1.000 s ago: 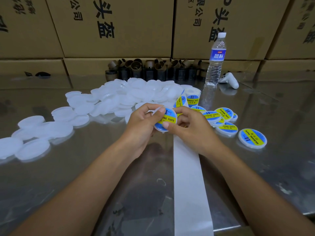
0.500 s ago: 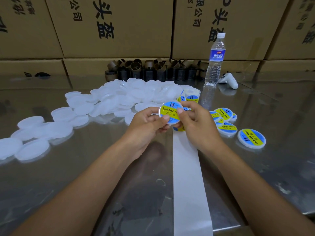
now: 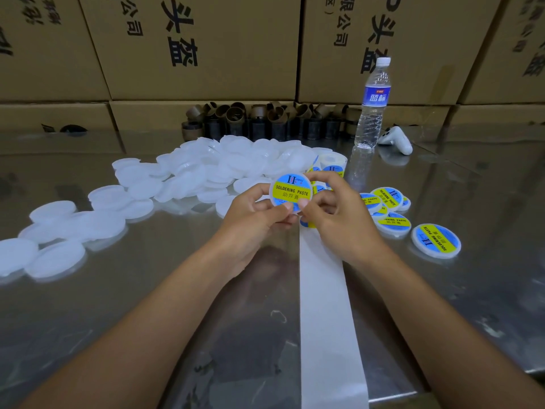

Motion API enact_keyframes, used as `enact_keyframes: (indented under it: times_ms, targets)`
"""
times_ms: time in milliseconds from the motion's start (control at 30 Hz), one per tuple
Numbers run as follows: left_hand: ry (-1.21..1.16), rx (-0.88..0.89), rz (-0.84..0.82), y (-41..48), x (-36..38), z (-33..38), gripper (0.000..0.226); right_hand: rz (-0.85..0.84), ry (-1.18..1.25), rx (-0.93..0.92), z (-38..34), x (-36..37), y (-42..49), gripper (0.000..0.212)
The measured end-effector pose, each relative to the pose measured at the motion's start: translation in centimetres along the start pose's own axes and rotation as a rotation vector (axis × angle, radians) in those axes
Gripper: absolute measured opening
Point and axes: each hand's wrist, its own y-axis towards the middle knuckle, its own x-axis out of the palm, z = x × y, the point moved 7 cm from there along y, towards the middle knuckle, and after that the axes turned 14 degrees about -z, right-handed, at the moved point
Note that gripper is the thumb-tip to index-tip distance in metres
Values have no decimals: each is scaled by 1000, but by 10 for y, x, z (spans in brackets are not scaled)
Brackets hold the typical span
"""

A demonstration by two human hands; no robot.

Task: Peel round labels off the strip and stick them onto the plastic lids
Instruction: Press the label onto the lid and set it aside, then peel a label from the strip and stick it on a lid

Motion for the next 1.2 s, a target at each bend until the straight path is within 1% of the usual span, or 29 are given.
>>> enact_keyframes:
  times_ms: [167,267,367,433,500,600,667,700,767,833,933,1067,1200]
  targets:
    - [16,0,7,0,0,0,15,9,-9,-16,-3,-2,0,34]
    - [79,-29,42,0,-4,0,21,60,11,-16,-3,-7,1,37]
    - [166,-53,175,0,-22,2,24,229,50,13,3,-24,-1,41]
    - [328,-46,307,-2,-38,7,21,373,74,67,12,-37,-4,43]
    - [497,-49,397,-3,-49,9,20,495,129,143,24,-48,-8,41]
    - [762,-108,419,-2,-58,6,25,666,279,307,47,-61,-15,35]
    - [859,-171,385,-1,-60,0,31,746,363,394,59,-66,-19,33]
    - [894,-195,365,-1,-60,-1,35,772,386,408,62,-67,-20,29]
    - [959,-222,335,-2,-59,-2,39,809,406,416,65,-68,-22,27]
    - [1026,-242,302,-2,-56,-2,42,814,444,423,68,-68,-22,31]
    - [1124,-277,266,-4,-52,-1,44,770,501,443,70,-67,-19,42]
    - [1180,-267,258,-6,-47,2,38,768,433,449,67,-68,-20,44]
    - [1182,-232,255,-6,-44,5,36,777,340,415,58,-69,-21,35]
